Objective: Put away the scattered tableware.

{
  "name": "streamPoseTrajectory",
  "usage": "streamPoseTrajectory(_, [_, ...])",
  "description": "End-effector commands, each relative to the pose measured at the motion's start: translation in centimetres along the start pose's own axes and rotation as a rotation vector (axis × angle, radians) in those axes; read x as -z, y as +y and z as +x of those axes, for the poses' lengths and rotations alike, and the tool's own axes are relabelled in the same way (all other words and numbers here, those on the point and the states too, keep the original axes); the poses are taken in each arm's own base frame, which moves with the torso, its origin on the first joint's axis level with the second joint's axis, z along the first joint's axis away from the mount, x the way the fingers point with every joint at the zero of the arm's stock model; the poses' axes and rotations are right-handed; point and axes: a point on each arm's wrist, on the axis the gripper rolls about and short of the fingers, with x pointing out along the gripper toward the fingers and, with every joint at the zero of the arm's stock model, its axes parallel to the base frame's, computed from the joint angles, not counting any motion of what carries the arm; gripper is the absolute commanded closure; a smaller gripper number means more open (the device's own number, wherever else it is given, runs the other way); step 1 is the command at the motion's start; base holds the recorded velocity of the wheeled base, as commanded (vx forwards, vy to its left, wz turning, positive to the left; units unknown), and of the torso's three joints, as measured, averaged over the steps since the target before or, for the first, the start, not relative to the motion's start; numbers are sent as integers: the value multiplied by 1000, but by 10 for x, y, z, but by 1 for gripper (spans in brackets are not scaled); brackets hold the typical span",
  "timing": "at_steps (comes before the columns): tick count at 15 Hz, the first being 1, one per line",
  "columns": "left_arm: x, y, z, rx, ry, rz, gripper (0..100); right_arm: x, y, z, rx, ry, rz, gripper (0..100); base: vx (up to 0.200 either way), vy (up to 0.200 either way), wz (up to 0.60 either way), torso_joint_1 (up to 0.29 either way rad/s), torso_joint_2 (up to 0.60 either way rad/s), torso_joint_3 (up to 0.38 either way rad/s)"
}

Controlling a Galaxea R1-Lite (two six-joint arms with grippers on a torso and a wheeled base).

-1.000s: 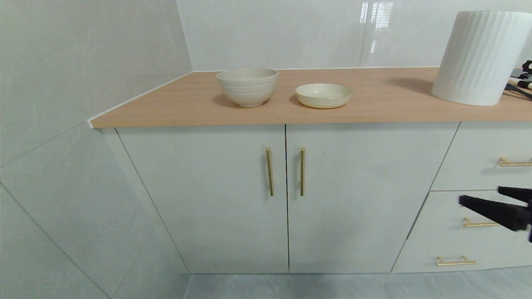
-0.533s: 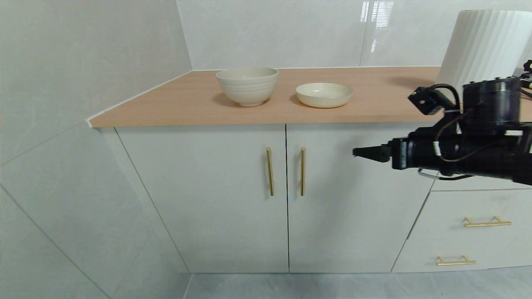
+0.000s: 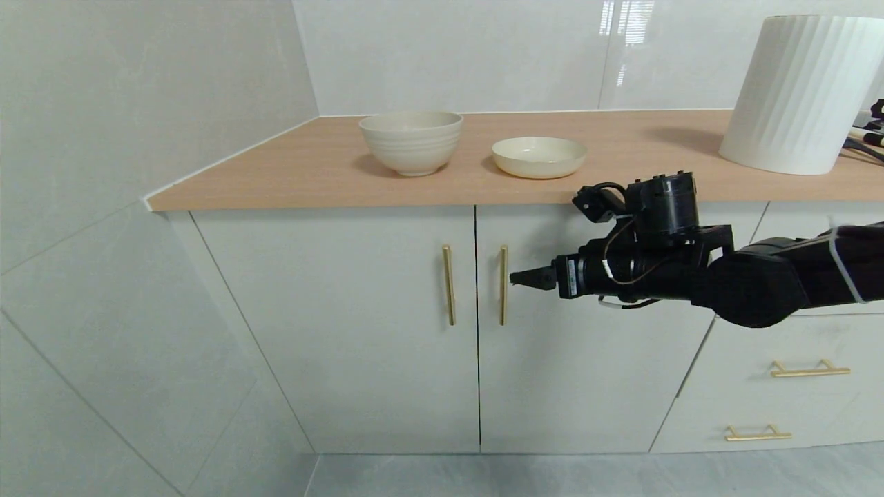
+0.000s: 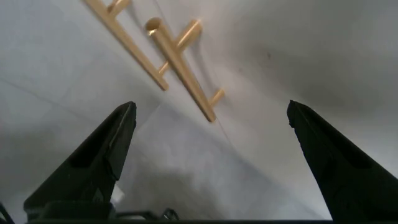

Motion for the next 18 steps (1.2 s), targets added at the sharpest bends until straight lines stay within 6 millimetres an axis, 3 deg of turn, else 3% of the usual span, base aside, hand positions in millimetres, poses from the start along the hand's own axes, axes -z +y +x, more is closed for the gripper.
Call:
streamPoseTrajectory(1, [0, 0, 0, 0, 0, 0, 0, 10, 8, 18, -35, 0, 48, 0, 0, 0, 0, 0, 0, 0])
streamPoseTrajectory(4, [0, 0, 0, 0, 0, 0, 0, 22, 7, 45, -68, -70, 74, 0, 0, 0, 0, 0, 0, 0])
streamPoseTrajectory(13, [0, 0, 0, 0, 0, 0, 0, 32, 14, 64, -101, -102, 86, 0, 0, 0, 0, 0, 0, 0])
streamPoseTrajectory(18, [0, 0, 0, 0, 0, 0, 0, 31, 17, 64, -112, -120, 82, 0, 0, 0, 0, 0, 0, 0])
